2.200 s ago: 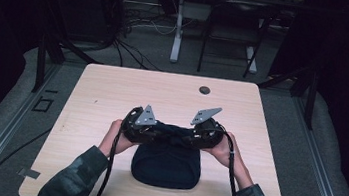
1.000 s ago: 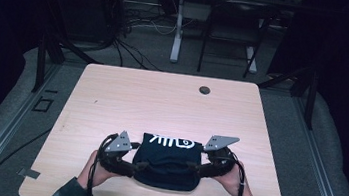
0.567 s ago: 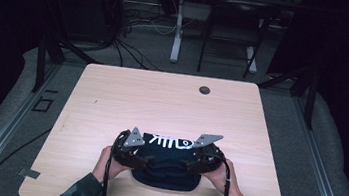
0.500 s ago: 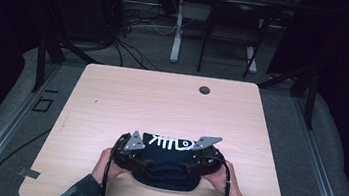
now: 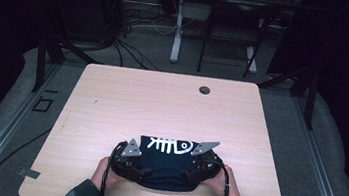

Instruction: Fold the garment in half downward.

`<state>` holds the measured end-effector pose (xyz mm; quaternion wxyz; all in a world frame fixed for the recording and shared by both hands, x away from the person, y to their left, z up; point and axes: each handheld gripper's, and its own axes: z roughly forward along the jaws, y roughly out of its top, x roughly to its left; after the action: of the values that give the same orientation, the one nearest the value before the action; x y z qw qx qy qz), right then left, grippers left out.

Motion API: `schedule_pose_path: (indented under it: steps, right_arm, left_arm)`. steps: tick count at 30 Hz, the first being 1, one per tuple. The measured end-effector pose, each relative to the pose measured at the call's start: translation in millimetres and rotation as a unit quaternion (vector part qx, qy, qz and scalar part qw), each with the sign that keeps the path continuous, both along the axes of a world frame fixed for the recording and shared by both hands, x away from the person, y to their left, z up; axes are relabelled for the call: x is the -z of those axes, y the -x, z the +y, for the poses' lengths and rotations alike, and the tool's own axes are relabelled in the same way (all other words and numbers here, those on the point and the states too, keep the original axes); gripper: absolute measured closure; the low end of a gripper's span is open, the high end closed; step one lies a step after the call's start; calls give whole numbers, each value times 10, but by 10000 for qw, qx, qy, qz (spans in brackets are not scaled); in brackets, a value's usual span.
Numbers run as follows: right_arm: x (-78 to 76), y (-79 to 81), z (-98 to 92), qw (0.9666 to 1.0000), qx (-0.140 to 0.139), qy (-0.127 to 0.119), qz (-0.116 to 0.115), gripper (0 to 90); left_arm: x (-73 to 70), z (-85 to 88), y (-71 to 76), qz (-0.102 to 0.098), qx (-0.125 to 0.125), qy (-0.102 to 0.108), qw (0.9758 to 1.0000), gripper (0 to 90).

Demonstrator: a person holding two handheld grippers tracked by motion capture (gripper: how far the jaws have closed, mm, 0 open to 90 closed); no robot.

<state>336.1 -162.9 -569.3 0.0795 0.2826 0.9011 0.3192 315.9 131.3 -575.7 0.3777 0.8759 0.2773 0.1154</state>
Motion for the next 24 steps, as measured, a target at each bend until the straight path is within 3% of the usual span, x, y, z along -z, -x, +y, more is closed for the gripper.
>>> schedule_pose_path:
  steps: [7,13,16,19,24]
  right_arm:
    - [14,-19,-23,10000,36,-40,28,111]
    - [-75,-32,-66,9997,121,-216,1,39]
    - [-187,-1,-119,9989,178,-408,-151,29]
    - [-276,28,-206,9974,293,-590,-291,28]
    - [-386,12,-414,9947,600,-663,-507,28]
  left_arm:
    - [-11,-1,-29,16,-71,-8,10000,128]
    - [-136,77,-46,-24,-235,373,9990,46]
    - [-231,167,-62,-183,-434,598,9971,23]
    - [-299,292,-84,-344,-668,684,9948,6]
    - [-342,532,-131,-394,-1057,773,9906,2]
